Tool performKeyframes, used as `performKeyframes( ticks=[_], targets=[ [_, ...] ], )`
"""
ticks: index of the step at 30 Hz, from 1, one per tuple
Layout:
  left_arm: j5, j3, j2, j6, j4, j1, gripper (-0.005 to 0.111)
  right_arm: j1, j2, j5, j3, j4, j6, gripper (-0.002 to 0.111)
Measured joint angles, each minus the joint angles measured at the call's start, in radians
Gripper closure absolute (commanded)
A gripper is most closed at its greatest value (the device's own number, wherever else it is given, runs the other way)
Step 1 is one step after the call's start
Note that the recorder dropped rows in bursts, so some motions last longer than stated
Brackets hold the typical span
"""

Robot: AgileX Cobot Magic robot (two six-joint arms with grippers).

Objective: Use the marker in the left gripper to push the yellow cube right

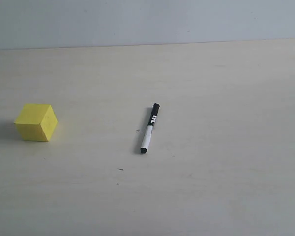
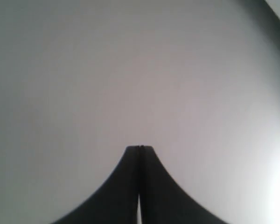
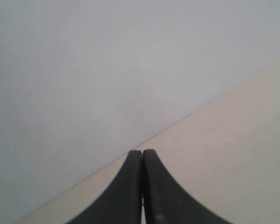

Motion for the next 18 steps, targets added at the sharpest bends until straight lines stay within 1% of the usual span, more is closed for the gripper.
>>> performKeyframes(
  ticks=[3, 6, 9, 12, 16, 18],
  targets=[
    [0.179, 0.0, 0.0, -0.064, 0.03, 0.0, 0.107, 0.0, 0.0, 0.0, 0.0, 0.0, 0.0, 0.108],
    [0.359, 0.0, 0.002, -0.08, 0.047, 0.0, 0.107, 0.0, 0.0, 0.0, 0.0, 0.0, 0.0, 0.108],
    [0.475, 0.0, 0.002, -0.076, 0.054, 0.0, 0.107, 0.0, 0.0, 0.0, 0.0, 0.0, 0.0, 0.108],
    [0.514, 0.0, 0.002, -0.055, 0.058, 0.0, 0.107, 0.0, 0.0, 0.0, 0.0, 0.0, 0.0, 0.108],
    [0.505, 0.0, 0.002, -0.036, 0.058, 0.0, 0.107, 0.0, 0.0, 0.0, 0.0, 0.0, 0.0, 0.108],
    [0.512, -0.021, 0.01, -0.01, 0.058, 0.0, 0.107, 0.0, 0.0, 0.0, 0.0, 0.0, 0.0, 0.108]
  ],
)
